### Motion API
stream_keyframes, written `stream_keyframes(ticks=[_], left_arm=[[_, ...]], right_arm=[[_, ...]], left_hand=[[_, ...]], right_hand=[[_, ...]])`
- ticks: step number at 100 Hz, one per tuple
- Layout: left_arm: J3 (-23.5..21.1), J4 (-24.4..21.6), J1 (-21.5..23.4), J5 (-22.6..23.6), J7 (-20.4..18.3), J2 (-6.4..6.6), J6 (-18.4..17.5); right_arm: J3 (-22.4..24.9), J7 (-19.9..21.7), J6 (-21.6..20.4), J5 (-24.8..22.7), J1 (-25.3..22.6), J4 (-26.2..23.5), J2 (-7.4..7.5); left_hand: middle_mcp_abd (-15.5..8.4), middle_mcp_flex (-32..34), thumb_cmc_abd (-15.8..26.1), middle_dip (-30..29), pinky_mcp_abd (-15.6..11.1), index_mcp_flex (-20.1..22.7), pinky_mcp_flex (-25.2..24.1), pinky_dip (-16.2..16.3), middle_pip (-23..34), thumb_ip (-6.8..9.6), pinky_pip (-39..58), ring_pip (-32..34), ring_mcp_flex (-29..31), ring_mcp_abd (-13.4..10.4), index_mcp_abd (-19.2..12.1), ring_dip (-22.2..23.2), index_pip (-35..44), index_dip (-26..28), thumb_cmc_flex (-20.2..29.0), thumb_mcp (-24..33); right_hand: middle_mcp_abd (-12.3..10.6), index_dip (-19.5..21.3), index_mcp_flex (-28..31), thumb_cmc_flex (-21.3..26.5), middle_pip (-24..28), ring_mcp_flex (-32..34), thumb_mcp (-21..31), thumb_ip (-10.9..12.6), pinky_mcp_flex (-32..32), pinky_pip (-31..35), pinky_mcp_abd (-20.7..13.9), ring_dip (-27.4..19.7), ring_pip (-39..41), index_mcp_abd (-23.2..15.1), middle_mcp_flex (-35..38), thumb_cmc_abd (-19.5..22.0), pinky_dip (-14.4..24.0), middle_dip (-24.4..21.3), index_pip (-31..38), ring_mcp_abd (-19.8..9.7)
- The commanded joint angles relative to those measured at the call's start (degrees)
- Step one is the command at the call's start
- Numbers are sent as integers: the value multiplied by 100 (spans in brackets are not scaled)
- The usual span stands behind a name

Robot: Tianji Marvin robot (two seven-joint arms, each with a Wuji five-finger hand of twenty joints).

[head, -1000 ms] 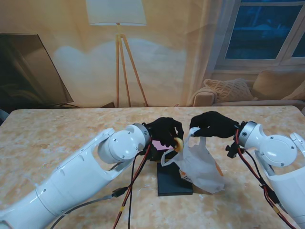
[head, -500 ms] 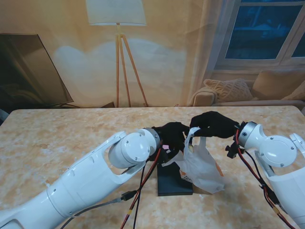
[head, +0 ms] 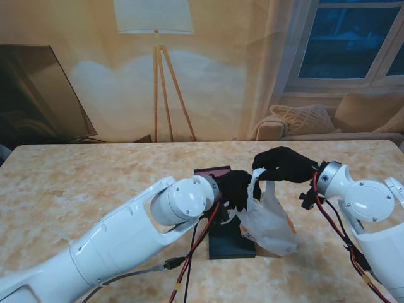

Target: Pack mini donuts into a plastic bag, tie the opening and put the bag into the gift box

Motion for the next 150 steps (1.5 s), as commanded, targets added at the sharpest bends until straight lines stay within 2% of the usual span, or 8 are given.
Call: stream_keyframes(ticks=[1, 26, 48, 77, 110, 125, 137, 150], left_arm=[[19, 12, -34, -42, -105, -74, 54], [-16, -29, 25, -139, -102, -73, 172], [-54, -120, 22, -135, -225, -3, 195], [-189, -246, 139, -53, -248, 84, 164], [-956, -831, 931, 1175, -400, 581, -157], [-1616, -1208, 1594, 1757, -676, 857, -452], [-2164, -1423, 2033, 2156, -1337, 1120, -704], [-2642, -1494, 2576, 2776, -1392, 1205, -1163]], right_arm=[[-4, 70, -24, 18, -57, -36, -39], [20, 72, -44, 11, -81, -47, -36], [32, 70, -53, 15, -93, -60, -35], [47, 62, -69, 20, -106, -58, -36], [47, 40, -53, 3, -116, -63, -41], [40, 58, -40, 5, -101, -55, -38], [19, 65, -23, 10, -81, -37, -39], [-14, 73, -14, 13, -41, 2, -39]], left_hand=[[-13, -51, 187, -72, -111, -31, 13, 27, 37, -54, -15, -48, -50, 105, 83, -130, 122, -89, 100, 155], [376, -593, 207, -1133, -135, 242, -61, -113, 111, -71, -196, -411, -400, 384, 705, -772, -1297, -955, -87, 215], [550, -1003, 272, -1999, -142, 391, -153, -201, 277, -27, -384, -518, -609, 489, 994, -1036, -2346, -870, -515, 666], [545, -1307, 445, -2110, -80, 318, -579, -174, 255, 95, -540, -551, -980, 519, 1020, -1027, -2736, -741, -698, 824], [570, -1805, 911, -2087, 189, 69, -1527, -56, 117, 453, -816, -727, -1744, 638, 1085, -994, -3142, -716, -744, 758], [575, -1827, 996, -2088, 222, 81, -1640, -70, 62, 408, -934, -772, -1866, 733, 1099, -1019, -3229, -672, -633, 546], [541, -1865, 1097, -2112, 229, 109, -1815, -100, -51, 363, -1109, -862, -1992, 722, 1063, -1061, -3353, -618, -521, 299], [486, -1854, 1055, -2108, 251, 155, -1875, -112, -77, 308, -1198, -904, -2013, 714, 945, -1078, -3341, -523, -405, 190]], right_hand=[[-354, 609, 161, 1349, 150, -42, 1880, 337, -54, 80, -41, 85, 92, -2283, 16, -212, 76, -17, 1327, -77], [-350, 606, 160, 1349, 155, -40, 1880, 335, -36, 81, -37, 82, 93, -2282, 21, -217, 78, -18, 1325, -77], [-362, 604, 161, 1348, 157, -36, 1889, 336, -43, 76, -48, 84, 101, -2282, 23, -220, 77, -21, 1325, -75], [-347, 599, 166, 1347, 162, -32, 1895, 333, -49, 73, -42, 85, 107, -2281, 21, -221, 77, -20, 1325, -67], [-345, 596, 165, 1349, 164, -38, 1893, 335, -47, 78, -42, 87, 111, -2282, 20, -221, 80, -17, 1327, -65], [-346, 595, 163, 1347, 164, -39, 1894, 335, -52, 79, -34, 88, 112, -2281, 22, -218, 83, -16, 1327, -69], [-340, 594, 163, 1348, 165, -36, 1892, 334, -48, 83, -33, 90, 115, -2281, 18, -222, 86, -14, 1327, -66], [-348, 594, 163, 1348, 162, -38, 1894, 335, -52, 81, -35, 88, 113, -2281, 20, -218, 86, -16, 1327, -66]])
